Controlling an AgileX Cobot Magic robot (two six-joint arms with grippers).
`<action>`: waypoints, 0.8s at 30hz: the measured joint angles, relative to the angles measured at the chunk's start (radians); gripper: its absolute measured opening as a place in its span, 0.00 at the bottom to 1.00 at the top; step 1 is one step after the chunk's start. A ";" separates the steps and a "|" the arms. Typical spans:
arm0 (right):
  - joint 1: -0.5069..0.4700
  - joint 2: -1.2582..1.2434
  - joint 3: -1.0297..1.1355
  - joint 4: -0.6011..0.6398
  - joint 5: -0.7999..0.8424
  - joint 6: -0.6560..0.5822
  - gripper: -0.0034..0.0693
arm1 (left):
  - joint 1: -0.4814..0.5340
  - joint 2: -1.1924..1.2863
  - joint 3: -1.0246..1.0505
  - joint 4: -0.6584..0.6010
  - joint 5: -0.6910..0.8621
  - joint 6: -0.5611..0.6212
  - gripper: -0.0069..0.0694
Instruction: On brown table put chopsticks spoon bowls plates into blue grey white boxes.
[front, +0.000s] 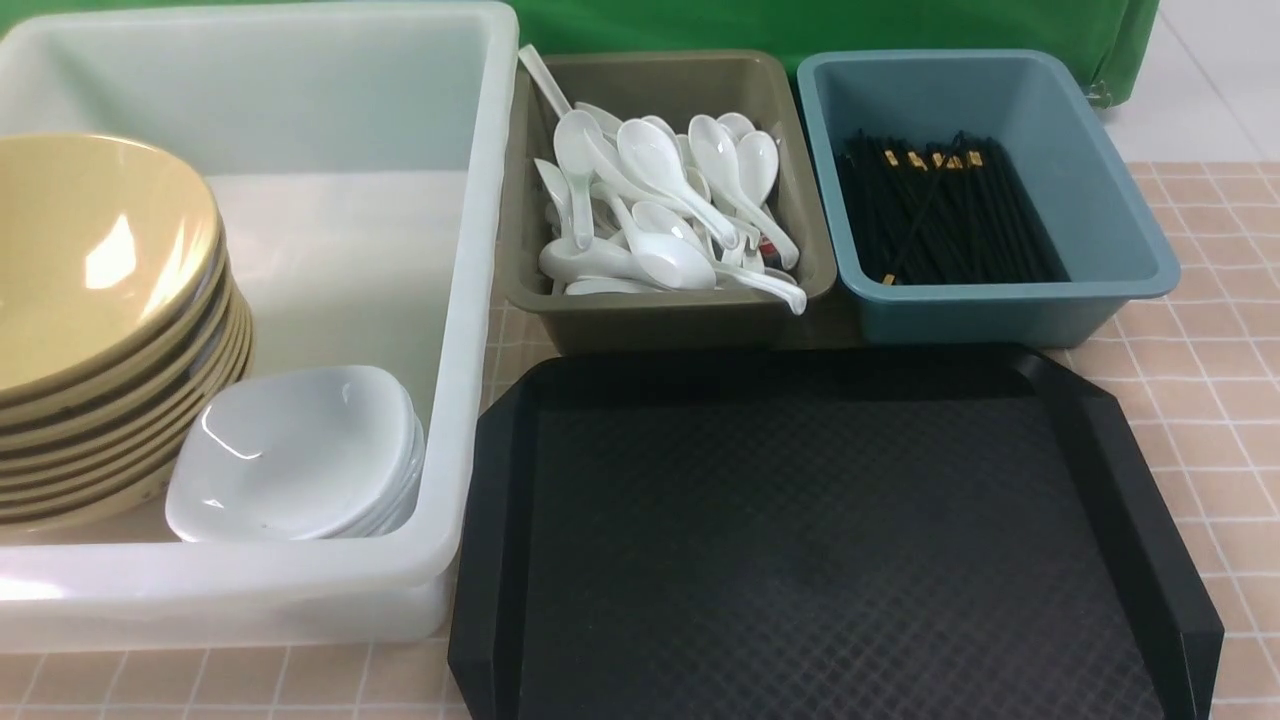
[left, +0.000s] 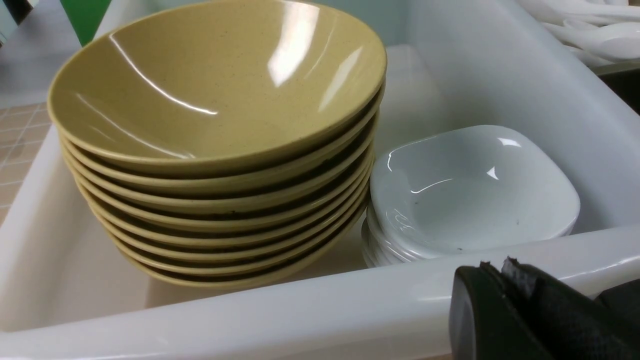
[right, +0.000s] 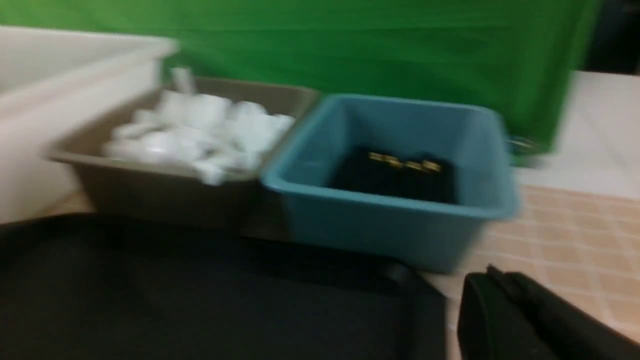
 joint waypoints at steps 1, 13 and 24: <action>-0.049 -0.030 0.029 0.000 0.001 0.003 0.10 | 0.000 0.000 0.000 0.000 0.000 0.000 0.09; -0.257 -0.167 0.082 0.000 0.234 0.018 0.10 | 0.000 -0.001 0.001 -0.003 0.001 0.000 0.09; -0.257 -0.167 0.083 0.000 0.256 0.017 0.10 | 0.000 -0.001 0.001 -0.003 0.001 0.000 0.09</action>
